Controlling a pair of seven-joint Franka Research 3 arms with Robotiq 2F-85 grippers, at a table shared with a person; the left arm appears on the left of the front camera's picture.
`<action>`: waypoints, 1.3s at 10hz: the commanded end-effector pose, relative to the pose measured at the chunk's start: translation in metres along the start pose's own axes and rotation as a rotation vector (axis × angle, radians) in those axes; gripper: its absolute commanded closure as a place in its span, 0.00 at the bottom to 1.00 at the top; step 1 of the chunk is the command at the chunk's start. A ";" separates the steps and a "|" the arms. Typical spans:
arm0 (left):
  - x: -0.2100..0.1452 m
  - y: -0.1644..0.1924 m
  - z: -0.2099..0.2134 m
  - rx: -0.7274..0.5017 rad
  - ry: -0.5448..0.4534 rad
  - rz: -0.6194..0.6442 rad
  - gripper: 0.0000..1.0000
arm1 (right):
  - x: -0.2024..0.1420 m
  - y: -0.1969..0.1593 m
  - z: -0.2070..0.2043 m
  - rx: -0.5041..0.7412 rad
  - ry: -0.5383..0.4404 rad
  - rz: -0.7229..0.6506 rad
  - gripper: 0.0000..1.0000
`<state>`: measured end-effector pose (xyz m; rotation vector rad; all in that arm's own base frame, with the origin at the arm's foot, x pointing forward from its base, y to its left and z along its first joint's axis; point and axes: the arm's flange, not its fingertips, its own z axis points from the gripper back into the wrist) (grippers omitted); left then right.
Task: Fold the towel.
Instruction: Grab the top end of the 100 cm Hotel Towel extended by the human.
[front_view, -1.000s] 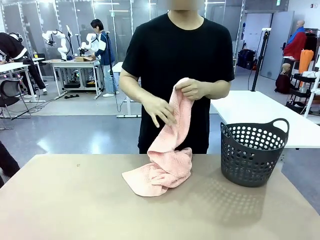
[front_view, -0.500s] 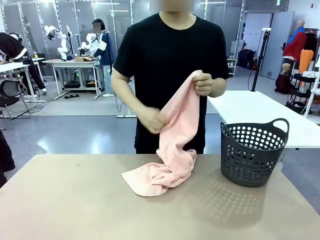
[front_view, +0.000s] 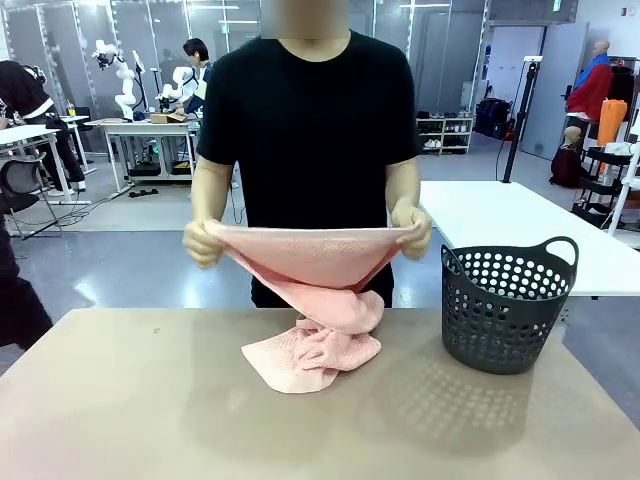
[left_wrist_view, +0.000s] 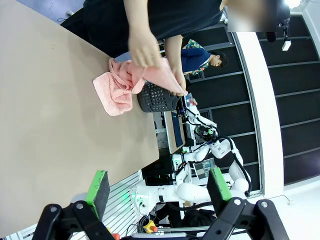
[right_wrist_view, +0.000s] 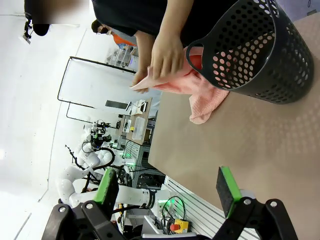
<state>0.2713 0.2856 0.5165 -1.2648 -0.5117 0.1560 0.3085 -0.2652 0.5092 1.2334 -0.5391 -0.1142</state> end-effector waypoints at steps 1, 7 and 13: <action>-0.002 -0.001 0.001 -0.018 0.001 -0.018 0.00 | 0.001 0.002 0.002 0.002 0.004 0.004 0.00; -0.002 -0.001 0.001 -0.018 0.001 -0.018 0.00 | 0.001 0.002 0.002 0.002 0.004 0.004 0.00; -0.002 -0.001 0.001 -0.018 0.001 -0.018 0.00 | 0.001 0.002 0.002 0.002 0.004 0.004 0.00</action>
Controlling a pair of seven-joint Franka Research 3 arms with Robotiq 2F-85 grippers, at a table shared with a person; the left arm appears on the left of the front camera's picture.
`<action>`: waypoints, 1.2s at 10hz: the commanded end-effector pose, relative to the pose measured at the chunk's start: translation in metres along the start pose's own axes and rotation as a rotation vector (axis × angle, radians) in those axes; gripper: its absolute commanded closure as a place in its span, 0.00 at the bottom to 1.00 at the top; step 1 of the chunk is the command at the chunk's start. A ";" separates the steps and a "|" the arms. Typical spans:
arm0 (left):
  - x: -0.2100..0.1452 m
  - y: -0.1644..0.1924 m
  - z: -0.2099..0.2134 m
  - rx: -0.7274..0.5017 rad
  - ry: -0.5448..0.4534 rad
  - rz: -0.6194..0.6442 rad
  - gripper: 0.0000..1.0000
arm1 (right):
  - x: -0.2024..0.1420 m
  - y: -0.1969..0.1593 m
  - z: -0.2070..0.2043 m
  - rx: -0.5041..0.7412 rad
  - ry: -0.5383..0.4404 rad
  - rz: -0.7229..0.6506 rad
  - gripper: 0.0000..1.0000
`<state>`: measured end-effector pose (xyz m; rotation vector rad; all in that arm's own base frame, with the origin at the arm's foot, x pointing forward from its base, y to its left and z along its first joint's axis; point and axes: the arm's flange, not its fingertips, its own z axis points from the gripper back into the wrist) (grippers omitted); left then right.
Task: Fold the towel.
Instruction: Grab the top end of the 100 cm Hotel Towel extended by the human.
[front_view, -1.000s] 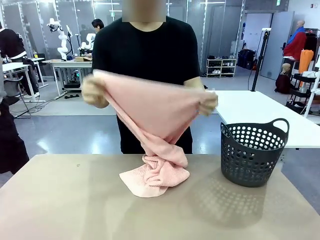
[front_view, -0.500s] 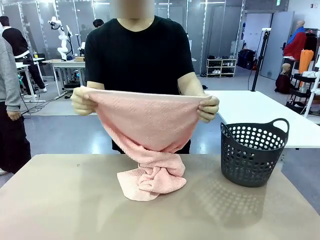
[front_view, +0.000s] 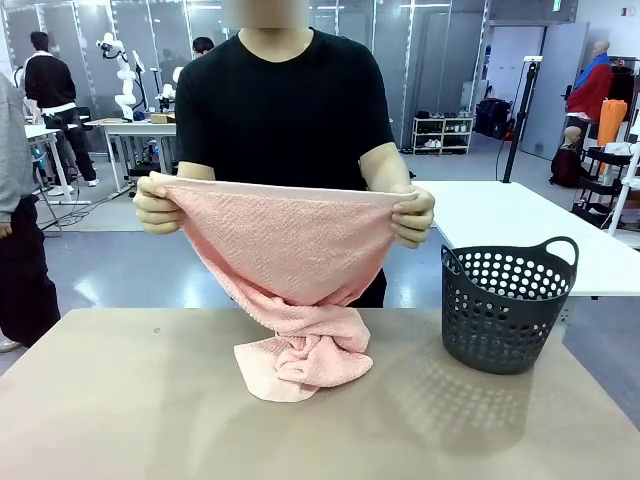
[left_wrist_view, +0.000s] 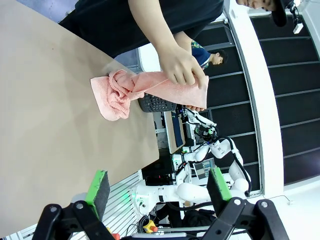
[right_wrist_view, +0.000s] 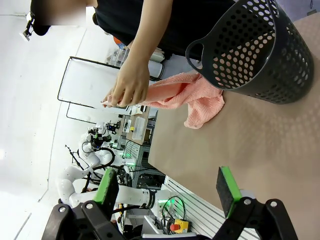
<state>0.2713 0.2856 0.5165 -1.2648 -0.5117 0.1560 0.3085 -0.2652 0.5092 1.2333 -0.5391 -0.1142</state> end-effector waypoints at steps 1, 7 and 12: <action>0.000 0.000 0.000 0.000 0.000 0.000 0.00 | 0.001 0.002 0.002 0.002 0.004 0.004 0.00; 0.005 -0.128 -0.029 0.183 0.254 -0.564 0.00 | 0.010 0.110 -0.022 -0.092 0.165 0.555 0.00; -0.051 -0.236 -0.115 0.245 0.474 -0.942 0.00 | -0.021 0.243 -0.069 -0.065 0.328 1.028 0.00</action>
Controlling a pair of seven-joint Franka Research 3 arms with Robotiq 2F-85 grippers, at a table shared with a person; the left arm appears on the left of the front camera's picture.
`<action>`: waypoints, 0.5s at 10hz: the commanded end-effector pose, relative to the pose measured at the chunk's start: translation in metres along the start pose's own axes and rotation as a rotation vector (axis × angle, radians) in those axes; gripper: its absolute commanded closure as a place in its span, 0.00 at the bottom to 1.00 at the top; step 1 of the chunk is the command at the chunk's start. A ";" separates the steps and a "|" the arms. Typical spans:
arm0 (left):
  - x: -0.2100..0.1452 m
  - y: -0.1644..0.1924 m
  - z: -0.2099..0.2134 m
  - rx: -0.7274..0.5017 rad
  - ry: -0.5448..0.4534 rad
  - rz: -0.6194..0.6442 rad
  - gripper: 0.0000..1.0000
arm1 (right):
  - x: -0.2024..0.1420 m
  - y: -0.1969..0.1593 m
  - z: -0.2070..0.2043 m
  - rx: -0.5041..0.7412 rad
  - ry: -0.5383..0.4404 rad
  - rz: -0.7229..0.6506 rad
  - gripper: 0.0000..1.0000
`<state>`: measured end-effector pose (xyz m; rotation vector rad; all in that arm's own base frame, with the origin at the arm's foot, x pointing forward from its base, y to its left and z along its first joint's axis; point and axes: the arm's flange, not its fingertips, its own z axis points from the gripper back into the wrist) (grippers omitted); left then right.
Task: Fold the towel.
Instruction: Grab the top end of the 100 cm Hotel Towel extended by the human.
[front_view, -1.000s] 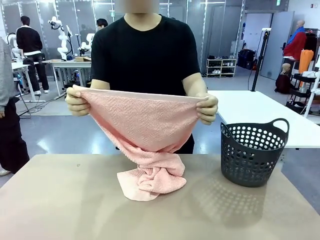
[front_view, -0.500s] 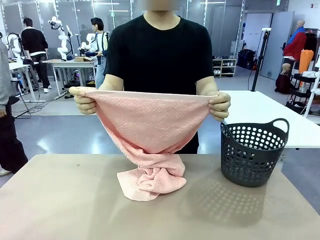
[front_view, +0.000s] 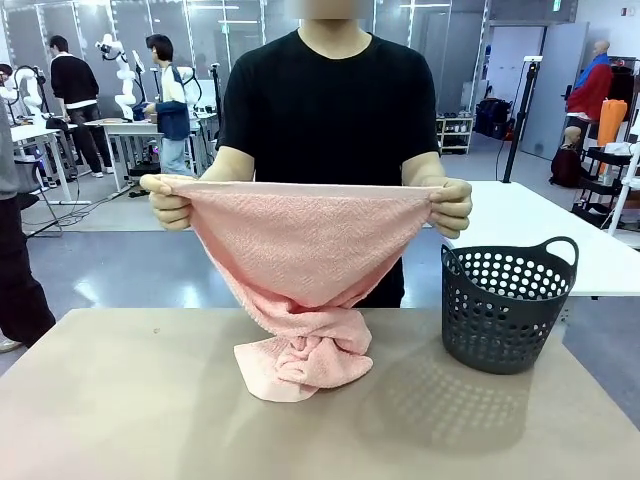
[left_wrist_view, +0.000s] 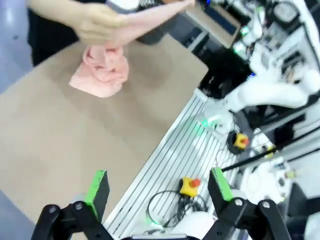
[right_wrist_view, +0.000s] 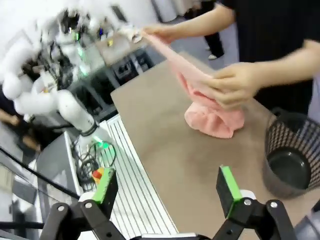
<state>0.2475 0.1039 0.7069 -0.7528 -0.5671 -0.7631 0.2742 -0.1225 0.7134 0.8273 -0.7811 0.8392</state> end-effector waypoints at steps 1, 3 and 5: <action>0.000 -0.022 -0.023 0.046 0.030 -0.131 0.00 | 0.008 0.010 -0.017 -0.061 0.040 0.124 0.00; 0.006 -0.032 -0.032 0.041 -0.005 -0.166 0.00 | 0.014 0.020 -0.031 -0.023 0.052 0.146 0.00; 0.014 -0.041 -0.025 0.016 0.027 -0.138 0.00 | 0.021 0.026 -0.016 -0.016 0.037 0.108 0.00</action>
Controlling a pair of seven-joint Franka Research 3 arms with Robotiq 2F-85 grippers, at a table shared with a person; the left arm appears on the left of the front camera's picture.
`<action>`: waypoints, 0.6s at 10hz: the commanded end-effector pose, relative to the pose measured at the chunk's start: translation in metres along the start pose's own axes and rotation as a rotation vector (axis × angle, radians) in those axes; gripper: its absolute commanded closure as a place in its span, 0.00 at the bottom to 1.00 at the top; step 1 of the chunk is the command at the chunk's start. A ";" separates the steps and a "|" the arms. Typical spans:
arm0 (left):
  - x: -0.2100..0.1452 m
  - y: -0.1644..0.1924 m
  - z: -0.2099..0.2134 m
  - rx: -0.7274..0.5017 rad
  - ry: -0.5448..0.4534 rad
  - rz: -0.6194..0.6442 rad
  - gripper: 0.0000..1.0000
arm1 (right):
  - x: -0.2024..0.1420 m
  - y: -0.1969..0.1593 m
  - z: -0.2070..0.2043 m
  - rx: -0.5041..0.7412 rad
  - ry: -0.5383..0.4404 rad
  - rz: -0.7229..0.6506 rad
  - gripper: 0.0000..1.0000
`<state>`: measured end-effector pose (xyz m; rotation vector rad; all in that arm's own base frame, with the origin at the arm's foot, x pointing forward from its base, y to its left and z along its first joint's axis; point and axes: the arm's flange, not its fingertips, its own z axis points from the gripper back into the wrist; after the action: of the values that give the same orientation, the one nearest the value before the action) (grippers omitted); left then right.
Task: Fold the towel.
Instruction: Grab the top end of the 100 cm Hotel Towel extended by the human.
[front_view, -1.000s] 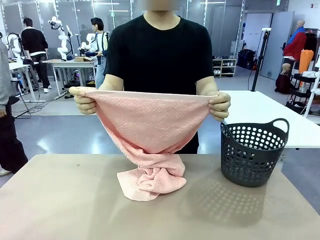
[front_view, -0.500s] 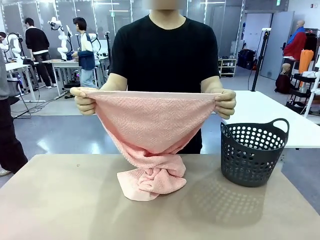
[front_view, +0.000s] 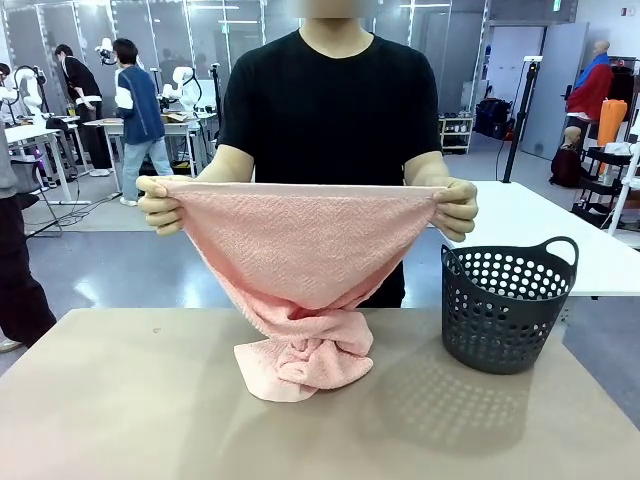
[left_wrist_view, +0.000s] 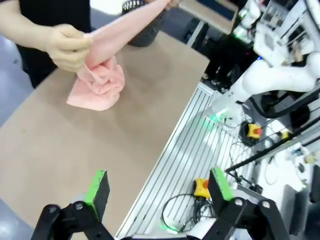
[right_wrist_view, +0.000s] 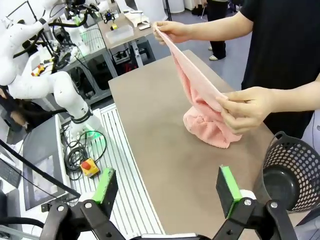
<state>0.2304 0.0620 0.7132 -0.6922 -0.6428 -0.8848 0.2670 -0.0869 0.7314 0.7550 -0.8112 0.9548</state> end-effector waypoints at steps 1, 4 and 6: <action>0.004 -0.004 0.001 -0.016 0.032 0.006 0.00 | -0.002 0.000 0.005 -0.001 0.000 -0.015 0.00; 0.002 -0.001 -0.002 -0.013 0.007 -0.006 0.00 | -0.002 0.000 0.005 -0.001 0.000 -0.015 0.00; 0.065 -0.032 -0.016 0.107 0.190 -0.257 0.00 | 0.033 0.014 -0.009 -0.027 0.085 0.155 0.00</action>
<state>0.2282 0.0309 0.7382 -0.5937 -0.6214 -1.0329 0.2654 -0.0832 0.7388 0.7299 -0.8192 0.9939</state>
